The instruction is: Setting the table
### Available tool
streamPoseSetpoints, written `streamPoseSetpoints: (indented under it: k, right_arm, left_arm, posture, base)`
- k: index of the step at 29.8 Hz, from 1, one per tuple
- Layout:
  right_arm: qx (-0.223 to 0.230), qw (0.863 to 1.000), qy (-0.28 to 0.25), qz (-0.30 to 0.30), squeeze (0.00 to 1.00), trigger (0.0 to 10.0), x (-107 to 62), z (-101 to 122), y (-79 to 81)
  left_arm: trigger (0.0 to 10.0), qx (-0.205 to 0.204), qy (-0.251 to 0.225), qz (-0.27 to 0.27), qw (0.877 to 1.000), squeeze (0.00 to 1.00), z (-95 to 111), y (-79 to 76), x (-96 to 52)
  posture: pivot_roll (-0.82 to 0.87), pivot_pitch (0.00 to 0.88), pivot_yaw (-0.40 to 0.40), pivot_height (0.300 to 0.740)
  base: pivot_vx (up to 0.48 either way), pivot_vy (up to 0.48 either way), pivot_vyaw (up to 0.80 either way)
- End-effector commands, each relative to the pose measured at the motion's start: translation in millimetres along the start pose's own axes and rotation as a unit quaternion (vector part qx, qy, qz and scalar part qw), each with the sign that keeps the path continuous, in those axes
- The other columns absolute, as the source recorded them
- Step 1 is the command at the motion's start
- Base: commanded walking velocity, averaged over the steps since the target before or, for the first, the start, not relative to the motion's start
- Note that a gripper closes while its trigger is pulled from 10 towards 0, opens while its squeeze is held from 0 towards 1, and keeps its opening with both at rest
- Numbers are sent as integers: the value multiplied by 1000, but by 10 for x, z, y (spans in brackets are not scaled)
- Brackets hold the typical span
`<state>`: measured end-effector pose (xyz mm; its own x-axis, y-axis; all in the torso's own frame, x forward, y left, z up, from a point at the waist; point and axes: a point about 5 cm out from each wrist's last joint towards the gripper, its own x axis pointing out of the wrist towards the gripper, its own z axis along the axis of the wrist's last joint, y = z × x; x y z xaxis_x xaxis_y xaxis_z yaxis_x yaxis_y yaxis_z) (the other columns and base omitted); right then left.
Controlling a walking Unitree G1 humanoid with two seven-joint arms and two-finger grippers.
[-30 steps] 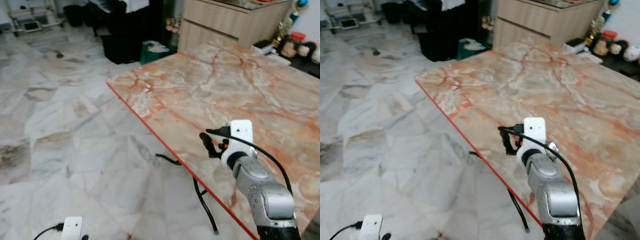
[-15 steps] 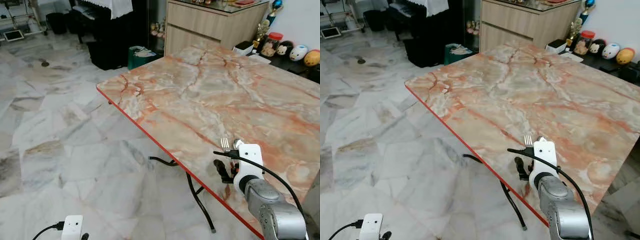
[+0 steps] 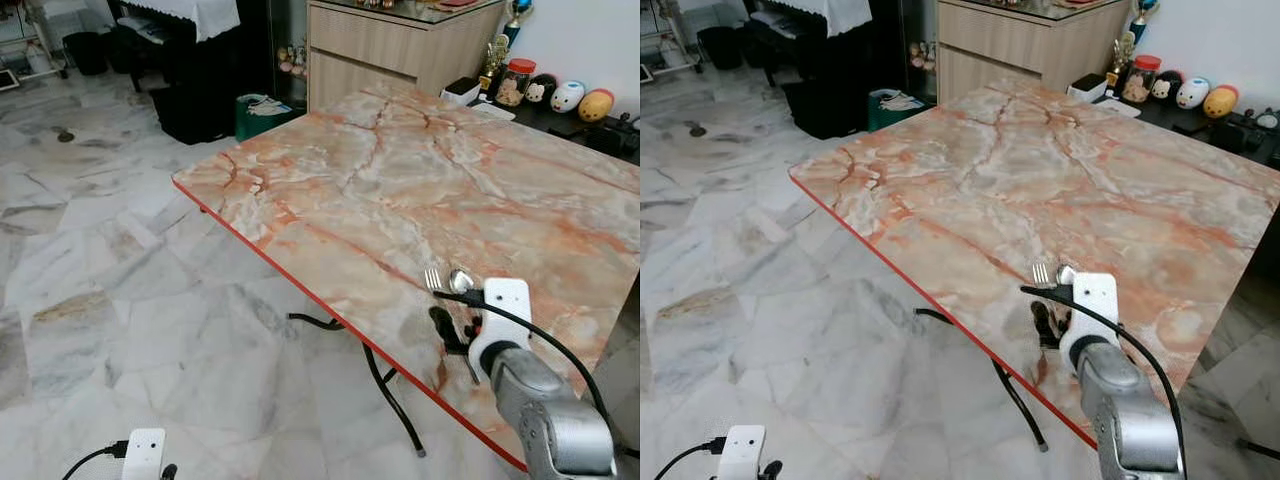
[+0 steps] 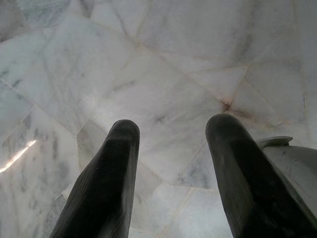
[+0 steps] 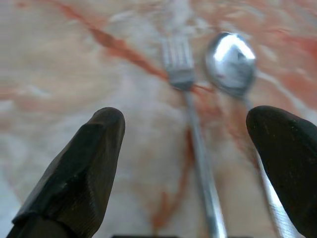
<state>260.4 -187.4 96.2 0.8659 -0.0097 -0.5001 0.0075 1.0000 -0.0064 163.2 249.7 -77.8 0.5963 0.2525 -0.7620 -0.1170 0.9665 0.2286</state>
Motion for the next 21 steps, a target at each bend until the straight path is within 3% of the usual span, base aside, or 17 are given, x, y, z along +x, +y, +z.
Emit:
streamPoseSetpoints:
  k: [1,18,19,20,21]
  right_arm:
    - [-1,1000,-4,9,0,10000,26,24,27]
    - [7,1000,3,-1,0,10000,111,-38,4]
    - [7,1000,1,-1,0,8941,118,-37,5]
    - [7,1000,1,-1,0,8941,118,-37,5]
    - [7,1000,-1,2,0,0,136,-30,10]
  left_arm:
    - [10000,3,4,1,1000,0,-13,-4,-1]
    - [10000,2,4,7,1000,0,-6,73,0]
    - [10000,2,4,7,1000,0,-5,74,0]
    - [10000,2,4,7,1000,0,-5,74,0]
    - [10000,2,4,8,1000,0,-3,74,1]
  posture:
    - [3,0,-10,740]
    - [12,0,-2,740]
    - [13,0,-1,740]
    - [13,0,-1,740]
    - [14,0,-1,740]
  base:
    - [0,0,0]
    - [0,0,0]
    - [0,0,0]
    - [0,0,0]
    - [0,0,0]
